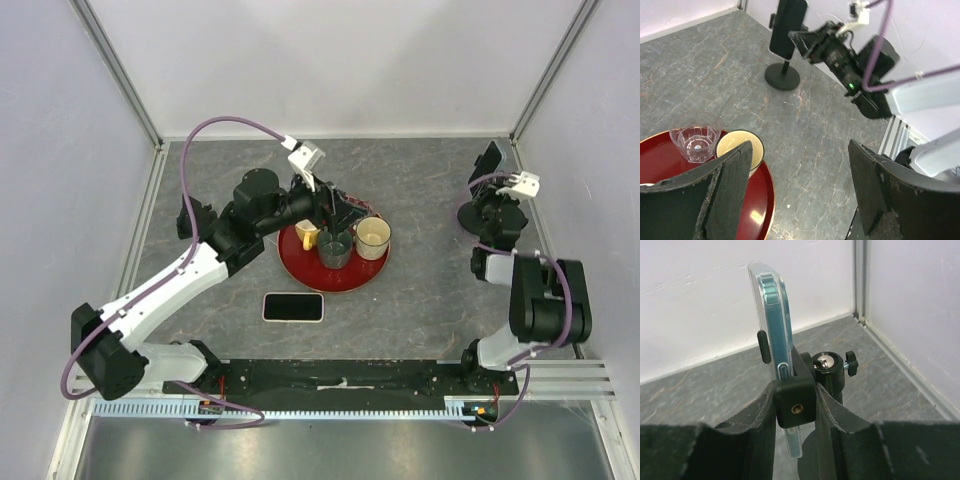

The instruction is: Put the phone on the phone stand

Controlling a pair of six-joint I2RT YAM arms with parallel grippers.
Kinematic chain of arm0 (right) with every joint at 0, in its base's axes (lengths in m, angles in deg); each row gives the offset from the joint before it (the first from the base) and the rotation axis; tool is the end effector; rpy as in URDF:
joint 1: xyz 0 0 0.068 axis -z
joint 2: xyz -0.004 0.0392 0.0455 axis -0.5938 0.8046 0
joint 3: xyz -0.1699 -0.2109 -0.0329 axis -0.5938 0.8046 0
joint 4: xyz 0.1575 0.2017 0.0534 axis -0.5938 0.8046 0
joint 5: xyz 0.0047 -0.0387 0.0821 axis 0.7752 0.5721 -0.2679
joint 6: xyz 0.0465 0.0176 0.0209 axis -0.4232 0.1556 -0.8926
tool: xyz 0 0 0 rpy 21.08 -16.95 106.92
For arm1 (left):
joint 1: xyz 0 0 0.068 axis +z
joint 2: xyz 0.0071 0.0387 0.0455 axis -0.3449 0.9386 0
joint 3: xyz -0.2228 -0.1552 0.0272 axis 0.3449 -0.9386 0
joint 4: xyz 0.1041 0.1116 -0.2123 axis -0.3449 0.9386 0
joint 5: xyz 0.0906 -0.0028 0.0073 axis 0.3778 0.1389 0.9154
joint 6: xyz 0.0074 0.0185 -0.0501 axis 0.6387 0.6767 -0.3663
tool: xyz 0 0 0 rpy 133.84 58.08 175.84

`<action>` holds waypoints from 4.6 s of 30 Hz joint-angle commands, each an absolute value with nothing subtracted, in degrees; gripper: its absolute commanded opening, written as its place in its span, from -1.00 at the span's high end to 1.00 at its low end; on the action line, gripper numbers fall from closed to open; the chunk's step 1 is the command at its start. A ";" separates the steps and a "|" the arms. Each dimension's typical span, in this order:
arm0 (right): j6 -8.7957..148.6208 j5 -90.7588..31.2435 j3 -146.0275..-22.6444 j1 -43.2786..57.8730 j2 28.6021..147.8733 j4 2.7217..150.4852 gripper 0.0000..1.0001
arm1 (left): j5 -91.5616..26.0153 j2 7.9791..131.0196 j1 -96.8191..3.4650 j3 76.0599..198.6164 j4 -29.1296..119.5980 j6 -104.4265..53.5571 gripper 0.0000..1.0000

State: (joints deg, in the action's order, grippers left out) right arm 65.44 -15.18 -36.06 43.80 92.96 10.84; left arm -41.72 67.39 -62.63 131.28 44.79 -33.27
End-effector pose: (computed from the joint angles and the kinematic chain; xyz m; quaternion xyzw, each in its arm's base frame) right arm 0.2857 -0.0414 0.2122 0.1521 0.6471 -0.0147 0.7469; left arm 0.2161 -0.2118 0.3866 0.2445 0.6920 -0.4389 0.5184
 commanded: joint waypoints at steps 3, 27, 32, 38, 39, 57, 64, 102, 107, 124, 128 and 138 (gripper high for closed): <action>67.50 -12.10 -49.91 46.35 105.12 -9.50 1.00 | -43.76 62.74 -63.33 128.19 44.35 -27.75 -0.65; 73.65 -9.98 -50.28 52.07 109.73 -9.86 1.00 | -39.19 61.50 -69.57 125.73 44.53 -22.20 -0.64; 72.33 -11.83 -49.74 53.47 108.15 -8.46 1.00 | -40.24 62.03 -69.57 125.37 43.74 -22.99 -0.64; 70.23 -16.58 -50.45 54.53 108.58 -6.35 0.93 | -40.68 62.03 -69.57 125.29 43.56 -23.17 -0.64; 70.05 -16.93 -50.45 54.62 108.58 -6.35 0.88 | -40.86 62.03 -69.57 125.29 43.56 -23.17 -0.64; 63.11 -12.19 -46.24 56.46 94.10 14.29 -0.96 | -42.88 60.10 -68.08 124.23 42.24 -20.89 -0.62; 57.15 -8.76 -38.60 56.46 75.03 35.98 -0.96 | -39.02 58.52 -65.36 123.62 42.85 -18.69 -0.63; 44.90 -27.83 -62.41 11.29 63.59 95.17 -0.96 | -24.25 81.53 -5.15 129.68 53.22 -34.69 -0.44; 47.19 -28.09 -61.00 11.38 61.39 95.96 -0.96 | -25.29 83.91 -5.15 129.24 51.91 -33.02 -0.31; 44.91 -28.88 -59.50 11.38 56.99 97.89 -0.96 | -24.78 88.40 -6.90 131.35 54.72 -30.91 0.59; 43.68 -28.89 -59.50 11.20 56.73 99.38 -0.96 | -24.60 85.59 -7.17 130.74 54.55 -30.56 0.95; 49.47 -31.78 -60.02 9.45 62.24 104.04 -0.96 | -44.78 66.09 -7.87 122.04 37.02 -33.54 0.95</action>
